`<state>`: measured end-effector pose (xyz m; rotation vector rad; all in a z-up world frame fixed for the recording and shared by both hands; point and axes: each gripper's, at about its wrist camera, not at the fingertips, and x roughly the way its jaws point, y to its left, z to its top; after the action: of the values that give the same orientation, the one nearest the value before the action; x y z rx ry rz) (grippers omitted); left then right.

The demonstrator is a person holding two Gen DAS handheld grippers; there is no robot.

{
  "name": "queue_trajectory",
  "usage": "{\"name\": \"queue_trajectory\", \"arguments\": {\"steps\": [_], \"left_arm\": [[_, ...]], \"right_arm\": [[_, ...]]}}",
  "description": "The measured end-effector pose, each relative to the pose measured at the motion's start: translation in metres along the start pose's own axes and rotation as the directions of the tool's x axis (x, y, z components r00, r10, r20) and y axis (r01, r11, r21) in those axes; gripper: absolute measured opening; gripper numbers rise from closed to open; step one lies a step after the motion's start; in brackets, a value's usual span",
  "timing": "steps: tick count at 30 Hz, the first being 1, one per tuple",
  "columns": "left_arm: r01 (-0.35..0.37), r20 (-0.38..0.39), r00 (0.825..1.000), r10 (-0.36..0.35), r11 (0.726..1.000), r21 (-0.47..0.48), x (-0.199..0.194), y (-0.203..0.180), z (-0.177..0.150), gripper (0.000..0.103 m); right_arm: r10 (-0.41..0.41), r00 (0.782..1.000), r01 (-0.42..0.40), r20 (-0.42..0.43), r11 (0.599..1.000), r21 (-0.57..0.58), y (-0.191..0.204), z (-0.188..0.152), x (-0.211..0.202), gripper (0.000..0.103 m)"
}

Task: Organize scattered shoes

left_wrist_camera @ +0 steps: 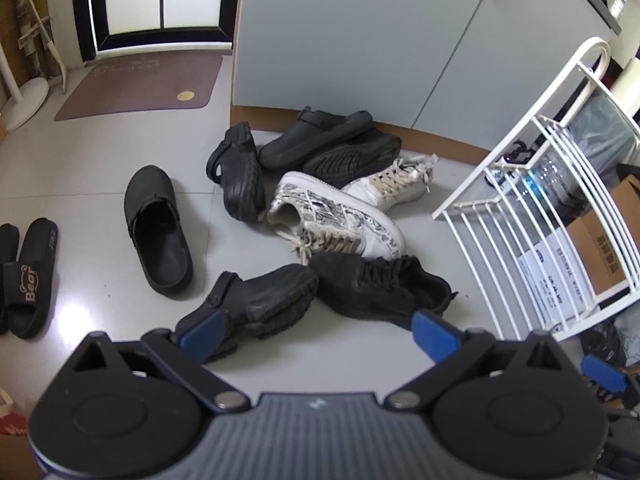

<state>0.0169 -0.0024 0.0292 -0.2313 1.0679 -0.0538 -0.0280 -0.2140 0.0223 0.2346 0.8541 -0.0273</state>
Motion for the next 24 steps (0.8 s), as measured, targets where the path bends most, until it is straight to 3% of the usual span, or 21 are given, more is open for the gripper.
{"name": "queue_trajectory", "arguments": {"steps": [8, 12, 14, 17, 24], "left_arm": [[-0.043, 0.094, 0.995, 0.029, 0.987, 0.153, -0.02, -0.028, 0.009, 0.102], [0.061, 0.03, 0.997, -0.068, 0.978, 0.2, -0.004, -0.03, 0.013, 0.102], [0.051, 0.008, 0.999, -0.054, 0.978, 0.203, 0.006, -0.03, 0.015, 0.102], [0.063, -0.059, 0.997, -0.054, 0.985, 0.163, 0.027, -0.025, 0.021, 0.1], [0.036, -0.053, 0.998, -0.026, 0.978, 0.205, 0.046, -0.028, 0.039, 0.1]], "right_arm": [[0.021, 1.0, -0.021, 0.0, 1.0, -0.017, -0.001, 0.004, 0.005, 0.103], [0.09, 0.996, -0.09, -0.011, 0.996, 0.009, -0.012, 0.014, 0.001, 0.103], [0.133, 0.991, -0.133, -0.004, 0.991, 0.001, -0.017, 0.022, -0.001, 0.103], [0.12, 0.993, -0.12, 0.007, 0.993, 0.011, -0.03, 0.031, 0.0, 0.103], [0.117, 0.993, -0.117, -0.029, 0.993, -0.005, -0.037, 0.046, 0.026, 0.103]]}}
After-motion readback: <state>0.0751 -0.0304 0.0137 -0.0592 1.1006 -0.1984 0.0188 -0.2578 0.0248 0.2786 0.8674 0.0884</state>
